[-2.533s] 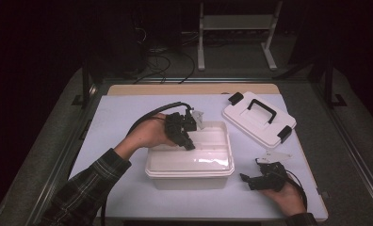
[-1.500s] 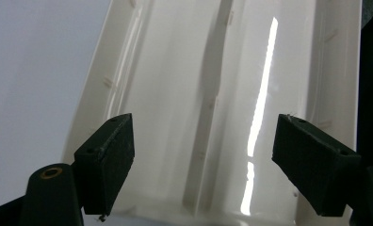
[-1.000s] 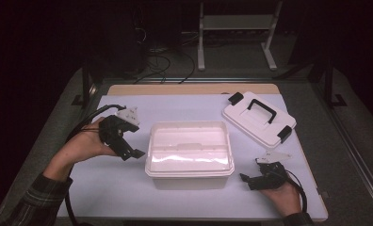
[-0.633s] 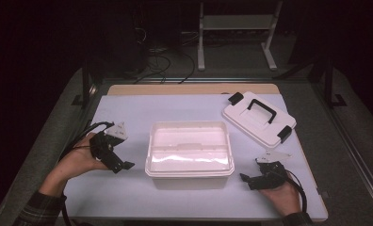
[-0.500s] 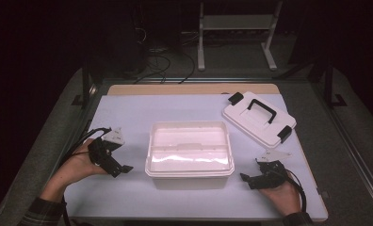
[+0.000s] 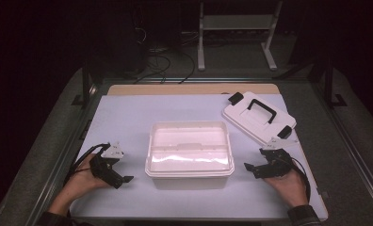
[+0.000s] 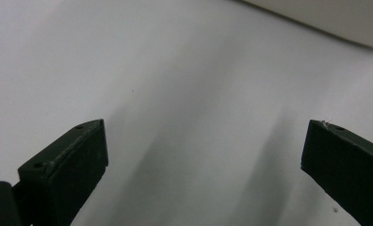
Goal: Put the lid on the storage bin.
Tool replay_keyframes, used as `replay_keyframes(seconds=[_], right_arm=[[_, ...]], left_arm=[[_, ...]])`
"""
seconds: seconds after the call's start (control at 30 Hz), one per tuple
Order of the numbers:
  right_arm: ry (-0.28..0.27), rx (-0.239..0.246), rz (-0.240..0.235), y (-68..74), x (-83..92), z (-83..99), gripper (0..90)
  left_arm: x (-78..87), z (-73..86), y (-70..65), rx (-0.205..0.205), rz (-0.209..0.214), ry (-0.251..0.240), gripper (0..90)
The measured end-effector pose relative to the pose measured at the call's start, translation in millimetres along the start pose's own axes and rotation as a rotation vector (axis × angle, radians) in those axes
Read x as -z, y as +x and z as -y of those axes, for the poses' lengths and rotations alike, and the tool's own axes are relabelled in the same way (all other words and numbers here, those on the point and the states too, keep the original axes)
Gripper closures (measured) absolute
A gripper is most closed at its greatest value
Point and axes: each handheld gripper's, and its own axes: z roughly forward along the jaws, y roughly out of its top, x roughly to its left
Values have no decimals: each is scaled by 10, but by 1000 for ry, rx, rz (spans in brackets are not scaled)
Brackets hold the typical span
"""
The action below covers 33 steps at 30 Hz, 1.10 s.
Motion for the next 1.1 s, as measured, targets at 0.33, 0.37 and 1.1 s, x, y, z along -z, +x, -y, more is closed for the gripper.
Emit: replay_keyframes(seconds=[0.33,0.37,1.1], right_arm=[[0,30,35,-279,90,-392,150],[3,32,37,-303,91,-422,150],[78,32,91,-1123,-180,-1154,163]], left_arm=[[-98,162,33,69,31,-49,0],[-97,176,30,69,29,-59,0],[-102,289,24,76,27,-148,0]])
